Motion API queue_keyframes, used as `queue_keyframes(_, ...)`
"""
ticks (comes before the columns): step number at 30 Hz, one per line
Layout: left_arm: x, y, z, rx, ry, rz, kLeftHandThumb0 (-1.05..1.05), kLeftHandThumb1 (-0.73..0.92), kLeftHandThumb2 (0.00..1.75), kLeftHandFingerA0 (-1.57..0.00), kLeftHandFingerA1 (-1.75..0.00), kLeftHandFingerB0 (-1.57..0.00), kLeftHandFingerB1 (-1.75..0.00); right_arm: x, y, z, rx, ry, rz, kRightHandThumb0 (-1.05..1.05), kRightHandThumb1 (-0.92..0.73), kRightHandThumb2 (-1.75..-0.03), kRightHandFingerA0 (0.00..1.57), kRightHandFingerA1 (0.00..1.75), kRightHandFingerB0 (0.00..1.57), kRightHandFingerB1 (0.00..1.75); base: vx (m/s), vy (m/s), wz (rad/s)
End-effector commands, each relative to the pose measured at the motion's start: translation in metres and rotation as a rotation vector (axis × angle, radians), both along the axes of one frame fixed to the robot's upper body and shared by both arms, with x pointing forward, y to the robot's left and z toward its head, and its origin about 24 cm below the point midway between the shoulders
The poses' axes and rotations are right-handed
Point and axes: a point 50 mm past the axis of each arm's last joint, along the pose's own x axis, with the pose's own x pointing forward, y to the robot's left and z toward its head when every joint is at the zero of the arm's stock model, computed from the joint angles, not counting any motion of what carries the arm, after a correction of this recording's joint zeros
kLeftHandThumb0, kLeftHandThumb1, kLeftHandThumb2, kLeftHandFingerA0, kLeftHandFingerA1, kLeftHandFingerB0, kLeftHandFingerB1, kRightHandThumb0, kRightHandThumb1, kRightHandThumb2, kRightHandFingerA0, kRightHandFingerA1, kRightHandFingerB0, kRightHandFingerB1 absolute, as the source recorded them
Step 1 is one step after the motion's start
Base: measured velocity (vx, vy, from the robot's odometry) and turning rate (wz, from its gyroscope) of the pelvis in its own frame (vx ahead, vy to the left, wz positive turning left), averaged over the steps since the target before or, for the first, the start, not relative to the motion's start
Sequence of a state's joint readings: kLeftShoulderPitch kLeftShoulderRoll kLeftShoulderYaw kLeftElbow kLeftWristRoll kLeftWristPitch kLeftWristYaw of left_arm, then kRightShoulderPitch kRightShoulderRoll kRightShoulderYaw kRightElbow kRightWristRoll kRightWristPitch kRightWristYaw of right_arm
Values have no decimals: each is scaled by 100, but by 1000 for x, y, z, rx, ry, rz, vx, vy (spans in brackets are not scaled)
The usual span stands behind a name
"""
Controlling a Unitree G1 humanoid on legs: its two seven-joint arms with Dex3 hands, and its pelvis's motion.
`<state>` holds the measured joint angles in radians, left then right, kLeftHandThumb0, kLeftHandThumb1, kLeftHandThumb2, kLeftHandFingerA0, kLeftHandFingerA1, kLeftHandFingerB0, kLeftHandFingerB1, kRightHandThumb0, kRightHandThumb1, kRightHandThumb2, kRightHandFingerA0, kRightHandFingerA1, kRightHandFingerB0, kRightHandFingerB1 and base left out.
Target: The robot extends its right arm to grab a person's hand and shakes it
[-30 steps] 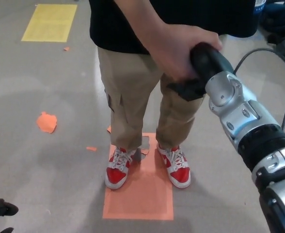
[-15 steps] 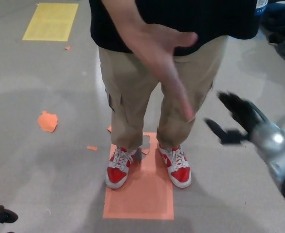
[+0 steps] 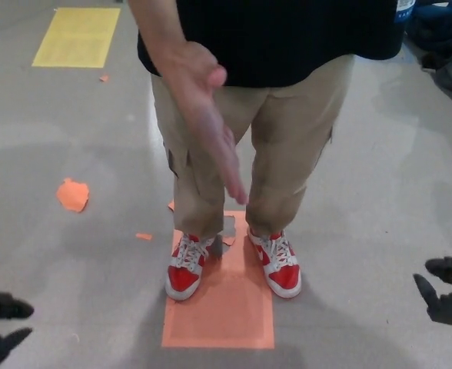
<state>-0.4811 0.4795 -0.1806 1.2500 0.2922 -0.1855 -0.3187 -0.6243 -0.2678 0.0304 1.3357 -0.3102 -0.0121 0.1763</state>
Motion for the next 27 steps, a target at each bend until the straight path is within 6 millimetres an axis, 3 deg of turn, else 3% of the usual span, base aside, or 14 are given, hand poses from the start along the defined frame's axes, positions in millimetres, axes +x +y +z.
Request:
queue_keyframes(1, 11, 7, 15, 11, -50, 27, -52, 88, 67, -29, -32, -28, -31, -4, -8, 0, 64, 94, -68, -82, -85, -115, 1, 21, 9, 20, 0, 0, 0)
queue_keyframes(4, 16, 6, 22, -21, -72, 16, -49, 89, 67, -26, -31, -26, -31, -1, -11, 4, 24, 130, -45, -83, -84, -115, 0, 33, 15, 27, 0, 0, 0)
queue_keyframes(5, 18, 6, 24, -22, -76, 15, -49, 89, 67, -27, -31, -26, -31, -1, -12, 5, 29, 131, -48, -72, -78, -114, 0, 36, 4, 30, 0, 0, 0)
queue_keyframes(6, 19, 7, 25, -18, -80, 19, -25, 63, 113, -9, -50, -9, -50, -1, -13, 6, 47, 129, -57, -77, -82, -117, 1, 30, 1, 24, 0, 0, 0)
queue_keyframes(7, 20, 7, 26, -14, -79, 25, -25, 63, 113, -9, -50, -9, -50, -1, -15, 7, 65, 128, -65, -77, -82, -117, 1, 30, 1, 24, 0, 0, 0)
queue_keyframes(8, 19, 7, 25, -4, -75, 30, -51, 88, 67, -28, -31, -26, -31, -3, -16, 5, 69, 141, -74, -81, -82, -117, 1, 27, 2, 20, 0, 0, 0)
queue_keyframes(12, 7, 10, 14, 27, -29, 17, -52, 89, 67, -28, -32, -25, -31, -19, -21, -8, 43, 190, -100, -83, -83, -117, 0, 29, 10, 21, 0, 0, 0)
queue_keyframes(13, 4, 10, 12, 23, -23, 14, -51, 90, 67, -27, -31, -24, -30, -21, -21, -10, 48, 195, -100, -85, -84, -87, 6, 27, 4, 20, 0, 0, 0)
queue_keyframes(15, -1, 11, 7, 7, -12, 31, -52, 89, 67, -26, -30, -24, -30, -25, -20, -14, 56, 206, -78, -81, -92, -80, 2, 30, 4, 24, 0, 0, 0)
queue_keyframes(26, -18, 11, -10, -11, 5, 103, -58, 90, 67, -26, -31, -21, -29, -38, -20, -25, 58, 249, -65, -82, -92, -80, 4, 31, 6, 25, 0, 0, 0)
queue_keyframes(27, -20, 10, -13, -47, -9, 146, -32, 63, 114, 0, -47, 0, -46, -37, -19, -24, 48, 253, -45, -73, -79, -117, 0, 34, 3, 28, 0, 0, 0)
